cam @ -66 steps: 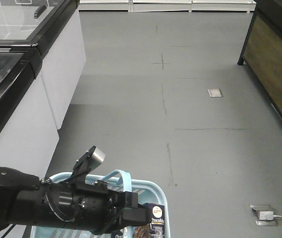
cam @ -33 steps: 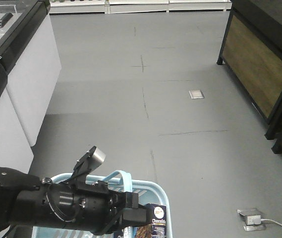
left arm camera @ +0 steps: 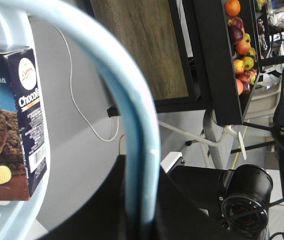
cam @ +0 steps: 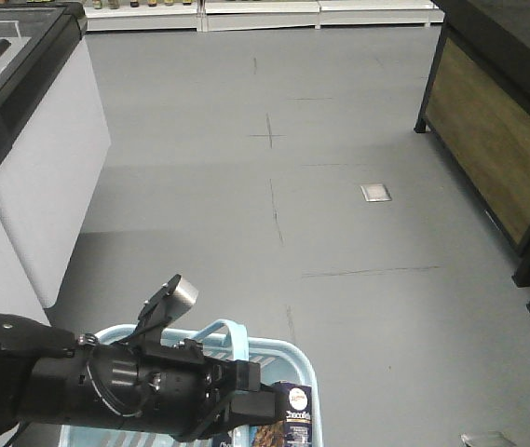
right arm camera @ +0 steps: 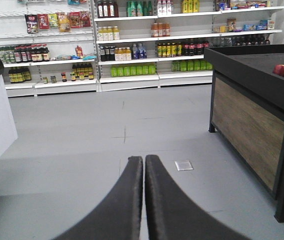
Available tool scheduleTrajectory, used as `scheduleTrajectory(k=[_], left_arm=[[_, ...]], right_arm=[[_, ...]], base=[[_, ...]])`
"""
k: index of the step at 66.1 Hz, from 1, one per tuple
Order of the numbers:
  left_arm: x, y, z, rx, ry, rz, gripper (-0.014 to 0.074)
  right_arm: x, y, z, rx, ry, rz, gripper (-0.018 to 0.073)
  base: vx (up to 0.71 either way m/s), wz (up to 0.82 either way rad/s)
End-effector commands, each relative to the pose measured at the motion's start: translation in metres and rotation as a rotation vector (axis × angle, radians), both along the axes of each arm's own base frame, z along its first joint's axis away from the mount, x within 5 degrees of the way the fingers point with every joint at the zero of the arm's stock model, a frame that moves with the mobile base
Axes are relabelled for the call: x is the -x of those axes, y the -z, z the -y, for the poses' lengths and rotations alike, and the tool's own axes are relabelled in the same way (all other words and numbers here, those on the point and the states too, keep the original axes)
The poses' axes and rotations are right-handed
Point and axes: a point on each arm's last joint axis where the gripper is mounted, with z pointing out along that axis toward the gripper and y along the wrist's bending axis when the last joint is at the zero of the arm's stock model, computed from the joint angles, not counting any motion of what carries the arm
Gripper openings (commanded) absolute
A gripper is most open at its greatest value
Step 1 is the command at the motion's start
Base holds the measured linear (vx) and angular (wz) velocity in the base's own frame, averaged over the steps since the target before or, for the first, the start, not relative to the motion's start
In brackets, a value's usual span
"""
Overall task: Left arm holds basket, right arm returns cookies
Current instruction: 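Hold the basket with the left gripper while driving forward down the aisle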
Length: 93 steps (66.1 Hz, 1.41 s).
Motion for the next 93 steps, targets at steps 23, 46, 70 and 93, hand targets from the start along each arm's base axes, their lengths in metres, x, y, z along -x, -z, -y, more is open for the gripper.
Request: scheduleTrajectory(k=[23,46,70,93], left_arm=[[0.0004,-0.0248,0.0050,0.119,-0.008,0.017,-0.0008],[0.0003,-0.0248,0.0049,0.118,-0.008,0.017,-0.0008],[0.0003,-0.0248,0.0049,0.118,-0.008,0.017,-0.0008],[0.0004,-0.0248,0.0050,0.119,-0.007,0.016,-0.0008]], right_arm=[[0.0009,-0.0072,0.0000,0.013,0.002,0.091,-0.0008],[0.0009,-0.0072,0.0000,0.013,0.002,0.090,-0.0008],[0.0009,-0.0072,0.0000,0.013,0.002,0.090,-0.0008],[0.0009,-0.0072,0.0000,0.013,0.002,0.090,-0.0008]], base=[[0.27,0.10],[0.26,0.09],[0.26,0.05],[0.28,-0.03]])
